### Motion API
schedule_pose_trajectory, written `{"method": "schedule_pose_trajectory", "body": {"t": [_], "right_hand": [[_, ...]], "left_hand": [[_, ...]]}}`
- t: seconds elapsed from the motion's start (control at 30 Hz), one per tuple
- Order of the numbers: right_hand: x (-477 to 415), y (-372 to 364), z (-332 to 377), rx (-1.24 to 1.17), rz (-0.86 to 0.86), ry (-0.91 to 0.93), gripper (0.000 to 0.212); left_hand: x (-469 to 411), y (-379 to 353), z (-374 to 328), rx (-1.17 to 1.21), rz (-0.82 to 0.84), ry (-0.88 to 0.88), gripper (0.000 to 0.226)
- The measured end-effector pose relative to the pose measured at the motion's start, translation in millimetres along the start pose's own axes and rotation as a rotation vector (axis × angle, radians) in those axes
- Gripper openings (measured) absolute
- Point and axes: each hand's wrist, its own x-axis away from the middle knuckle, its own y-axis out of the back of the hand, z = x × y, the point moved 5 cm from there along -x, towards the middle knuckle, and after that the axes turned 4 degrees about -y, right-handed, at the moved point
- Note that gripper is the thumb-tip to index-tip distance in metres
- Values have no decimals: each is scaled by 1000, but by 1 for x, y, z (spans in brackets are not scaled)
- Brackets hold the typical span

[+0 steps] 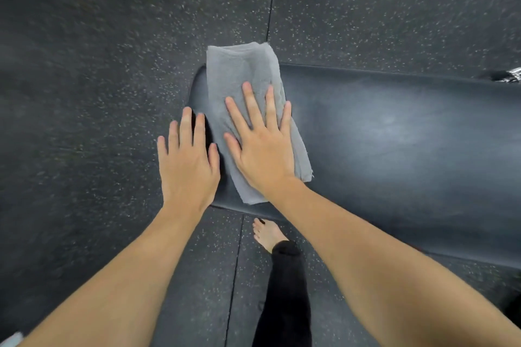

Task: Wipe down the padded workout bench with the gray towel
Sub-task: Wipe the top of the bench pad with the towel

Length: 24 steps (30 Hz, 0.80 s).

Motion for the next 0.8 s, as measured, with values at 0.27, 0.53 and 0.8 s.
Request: {"method": "schedule_pose_trajectory", "body": {"t": [0.27,0.53,0.8], "right_hand": [[-88,-2,53,36,32,-78,56],[44,-33,81,-22,9,78,62],[148,-14,-67,158,-42,-185,55]], "left_hand": [[-20,18,48,206,-207,43,50],[-31,39,29,287,-247,-44,47],[-42,17,-30,355,-137,-199,48]]}}
